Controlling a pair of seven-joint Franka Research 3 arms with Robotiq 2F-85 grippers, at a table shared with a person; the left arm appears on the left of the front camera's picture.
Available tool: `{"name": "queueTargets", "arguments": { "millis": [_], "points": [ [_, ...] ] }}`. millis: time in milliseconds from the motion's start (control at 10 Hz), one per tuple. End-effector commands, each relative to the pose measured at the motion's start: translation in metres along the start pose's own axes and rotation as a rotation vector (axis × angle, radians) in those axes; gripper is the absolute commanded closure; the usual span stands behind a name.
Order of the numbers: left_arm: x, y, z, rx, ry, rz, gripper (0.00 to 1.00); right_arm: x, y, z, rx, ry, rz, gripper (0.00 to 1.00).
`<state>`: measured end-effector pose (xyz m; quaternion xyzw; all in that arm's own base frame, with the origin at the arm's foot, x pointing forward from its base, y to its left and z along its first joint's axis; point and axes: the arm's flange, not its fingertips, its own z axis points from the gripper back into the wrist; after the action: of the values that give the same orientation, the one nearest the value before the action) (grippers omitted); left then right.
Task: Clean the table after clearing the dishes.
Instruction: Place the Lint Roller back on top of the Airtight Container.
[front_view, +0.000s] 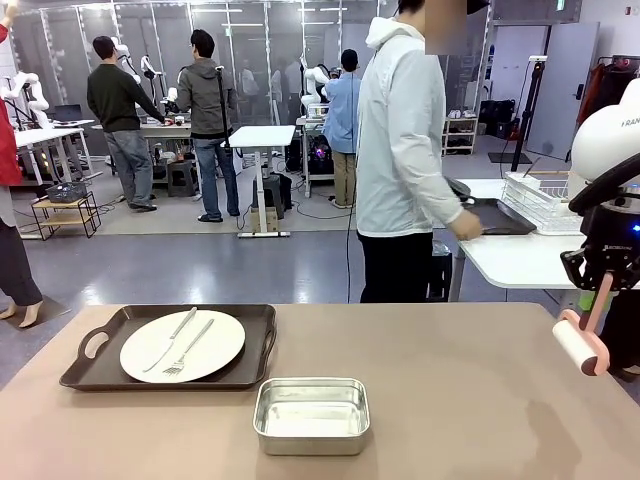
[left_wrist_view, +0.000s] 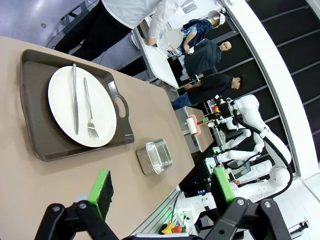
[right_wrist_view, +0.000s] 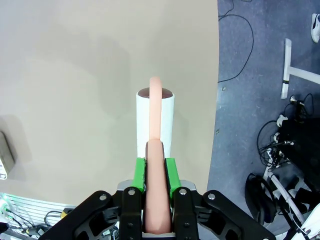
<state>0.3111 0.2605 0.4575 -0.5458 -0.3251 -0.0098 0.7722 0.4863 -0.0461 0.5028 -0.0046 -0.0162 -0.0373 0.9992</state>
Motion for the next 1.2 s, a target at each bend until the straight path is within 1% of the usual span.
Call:
{"name": "queueTargets", "arguments": {
  "millis": [0, 100, 200, 300, 400, 500, 600, 700, 800, 1000, 1100],
  "points": [
    [0.000, -0.002, 0.003, -0.006, -0.008, -0.006, 0.00, -0.001, 0.001, 0.002, -0.002, 0.002, 0.002, 0.80],
    [0.000, -0.002, 0.003, -0.006, -0.008, -0.006, 0.00, 0.000, 0.000, 0.000, 0.000, 0.000, 0.000, 0.80],
    [0.000, -0.002, 0.003, -0.006, -0.008, -0.006, 0.00, 0.007, 0.045, 0.020, -0.041, 0.010, 0.199, 0.80],
    [0.000, -0.002, 0.003, -0.006, -0.008, -0.006, 0.00, 0.012, 0.086, 0.032, -0.037, 0.023, 0.343, 0.80],
    [0.000, -0.002, 0.003, -0.006, -0.008, -0.006, 0.00, 0.015, 0.131, 0.037, -0.060, 0.038, 0.465, 0.80],
    [0.000, -0.002, 0.003, -0.006, -0.008, -0.006, 0.00, 0.013, 0.184, 0.030, -0.093, 0.054, 0.619, 0.80],
    [0.000, -0.002, 0.003, -0.006, -0.008, -0.006, 0.00, 0.009, 0.216, 0.027, -0.107, 0.071, 0.707, 0.80],
    [0.000, -0.002, 0.003, -0.006, -0.008, -0.006, 0.00, 0.000, 0.261, 0.028, -0.113, 0.073, 0.844, 0.80],
    [0.000, -0.002, 0.003, -0.006, -0.008, -0.006, 0.00, -0.007, 0.296, 0.036, -0.114, 0.056, 0.933, 0.80],
    [0.000, -0.002, 0.003, -0.006, -0.008, -0.006, 0.00, -0.015, 0.353, 0.045, -0.096, 0.013, 1.081, 0.80],
    [0.000, -0.002, 0.003, -0.006, -0.008, -0.006, 0.00, -0.016, 0.379, 0.046, -0.057, 0.064, 1.181, 0.80]
  ]
}}
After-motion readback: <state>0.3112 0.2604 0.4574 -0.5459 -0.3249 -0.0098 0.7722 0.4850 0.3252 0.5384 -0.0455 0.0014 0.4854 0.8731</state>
